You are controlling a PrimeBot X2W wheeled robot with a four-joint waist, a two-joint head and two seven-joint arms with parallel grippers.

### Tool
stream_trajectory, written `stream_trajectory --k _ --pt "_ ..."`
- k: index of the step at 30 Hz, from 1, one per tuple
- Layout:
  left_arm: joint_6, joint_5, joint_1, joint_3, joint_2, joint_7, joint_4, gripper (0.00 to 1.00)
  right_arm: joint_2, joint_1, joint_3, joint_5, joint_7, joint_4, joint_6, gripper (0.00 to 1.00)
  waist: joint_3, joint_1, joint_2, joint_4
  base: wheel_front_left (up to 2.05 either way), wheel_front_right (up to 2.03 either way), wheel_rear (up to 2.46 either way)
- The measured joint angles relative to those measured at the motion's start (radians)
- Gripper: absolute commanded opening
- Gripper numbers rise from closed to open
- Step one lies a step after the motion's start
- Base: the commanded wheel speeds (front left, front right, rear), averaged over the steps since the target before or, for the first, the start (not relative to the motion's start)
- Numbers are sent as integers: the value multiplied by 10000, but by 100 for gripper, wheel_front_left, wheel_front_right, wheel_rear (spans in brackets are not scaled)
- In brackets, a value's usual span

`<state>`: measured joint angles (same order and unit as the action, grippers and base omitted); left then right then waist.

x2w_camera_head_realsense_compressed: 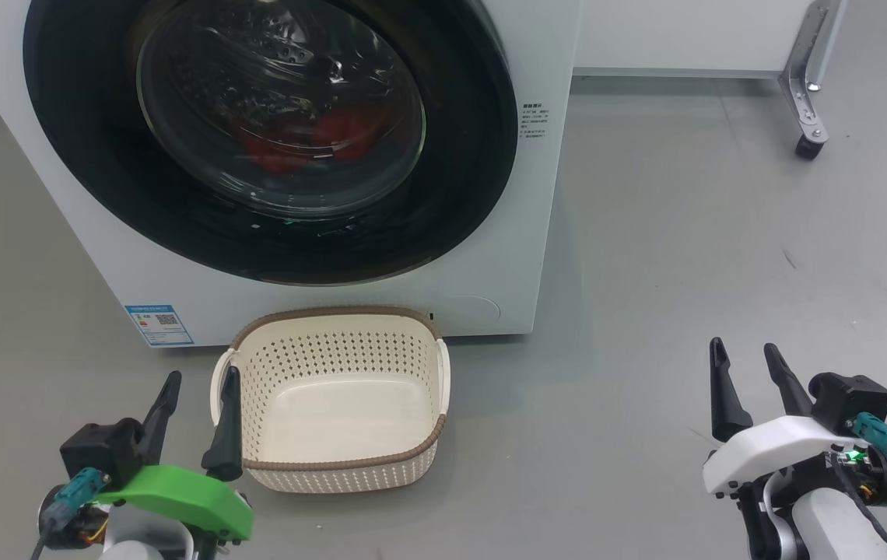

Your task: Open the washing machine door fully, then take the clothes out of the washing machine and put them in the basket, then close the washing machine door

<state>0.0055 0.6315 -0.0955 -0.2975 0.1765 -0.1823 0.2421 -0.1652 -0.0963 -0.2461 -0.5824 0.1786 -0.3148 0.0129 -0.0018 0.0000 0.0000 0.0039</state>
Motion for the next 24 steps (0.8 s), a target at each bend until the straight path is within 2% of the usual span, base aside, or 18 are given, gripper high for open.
stream_trajectory --k 18,24 --pt "449 -1831 -128 -203 12 -579 84 100 100 -59 -123 2130 579 4 370 100 42 0 0 5 0 0 0" --pt "523 -2080 -129 -201 -2 -667 136 100 196 -65 29 2454 690 10 441 100 65 0 0 1 0 0 0"
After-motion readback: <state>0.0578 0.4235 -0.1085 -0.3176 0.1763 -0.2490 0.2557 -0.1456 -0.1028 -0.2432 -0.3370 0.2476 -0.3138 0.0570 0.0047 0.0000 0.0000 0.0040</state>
